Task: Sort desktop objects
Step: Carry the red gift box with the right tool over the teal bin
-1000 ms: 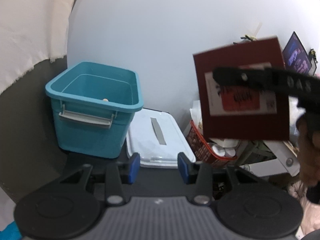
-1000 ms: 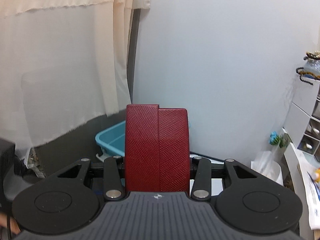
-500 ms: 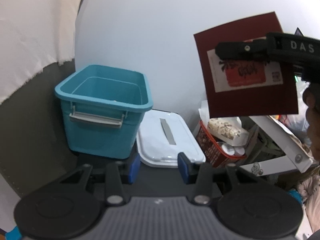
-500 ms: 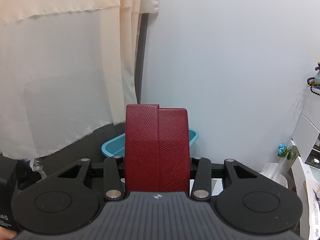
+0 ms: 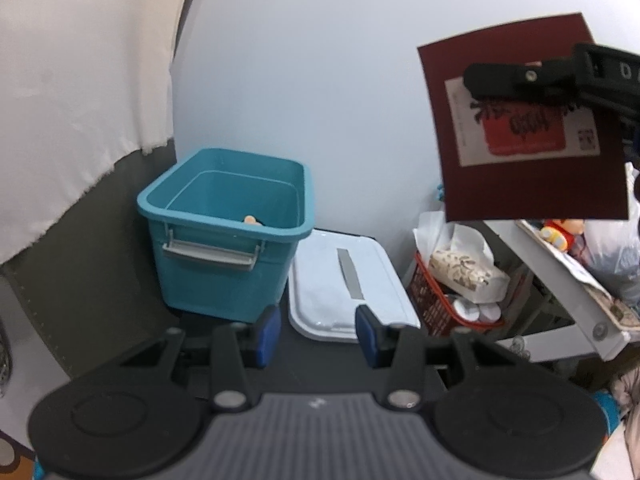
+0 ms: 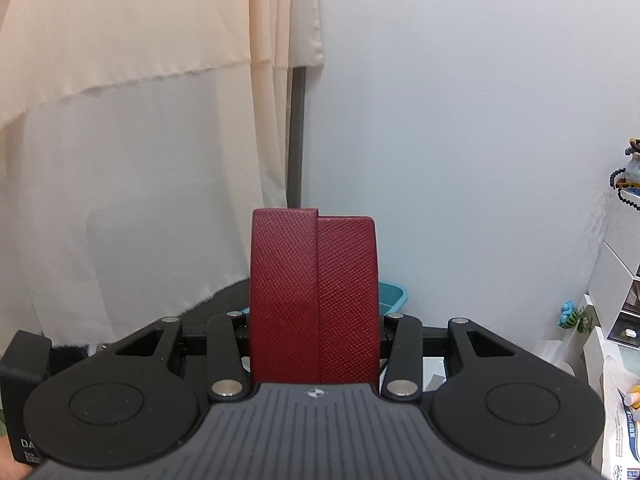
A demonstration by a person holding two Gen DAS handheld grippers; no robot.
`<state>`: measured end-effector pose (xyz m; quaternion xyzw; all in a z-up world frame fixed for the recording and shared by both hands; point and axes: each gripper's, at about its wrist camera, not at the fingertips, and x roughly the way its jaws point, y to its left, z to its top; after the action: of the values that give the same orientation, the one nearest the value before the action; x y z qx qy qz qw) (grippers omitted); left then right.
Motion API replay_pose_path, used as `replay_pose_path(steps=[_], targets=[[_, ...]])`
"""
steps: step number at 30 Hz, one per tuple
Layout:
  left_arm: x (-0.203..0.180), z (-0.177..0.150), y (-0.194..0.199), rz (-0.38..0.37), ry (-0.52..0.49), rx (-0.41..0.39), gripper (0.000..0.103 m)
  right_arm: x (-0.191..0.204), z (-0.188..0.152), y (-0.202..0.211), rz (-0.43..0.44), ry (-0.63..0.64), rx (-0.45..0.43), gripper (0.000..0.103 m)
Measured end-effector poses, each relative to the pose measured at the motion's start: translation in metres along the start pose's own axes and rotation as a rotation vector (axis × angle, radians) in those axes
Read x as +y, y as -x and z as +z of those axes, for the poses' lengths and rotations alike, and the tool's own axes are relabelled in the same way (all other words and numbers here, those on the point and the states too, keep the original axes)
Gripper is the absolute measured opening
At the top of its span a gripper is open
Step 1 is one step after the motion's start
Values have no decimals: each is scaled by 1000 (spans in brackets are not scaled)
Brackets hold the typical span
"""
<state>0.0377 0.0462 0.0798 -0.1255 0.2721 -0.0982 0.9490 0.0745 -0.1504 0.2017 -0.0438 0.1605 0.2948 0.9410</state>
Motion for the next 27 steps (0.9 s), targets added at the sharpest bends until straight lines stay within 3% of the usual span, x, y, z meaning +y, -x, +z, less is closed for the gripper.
replay_pose_path(steps=[10,27], targets=[[1,0,-13,11,-8,-7,44,-8,-3,-20,31,-21,13,45],[34,-8,-54,-31,2,14,44,-19,-11,-108,13,-46,53,45]])
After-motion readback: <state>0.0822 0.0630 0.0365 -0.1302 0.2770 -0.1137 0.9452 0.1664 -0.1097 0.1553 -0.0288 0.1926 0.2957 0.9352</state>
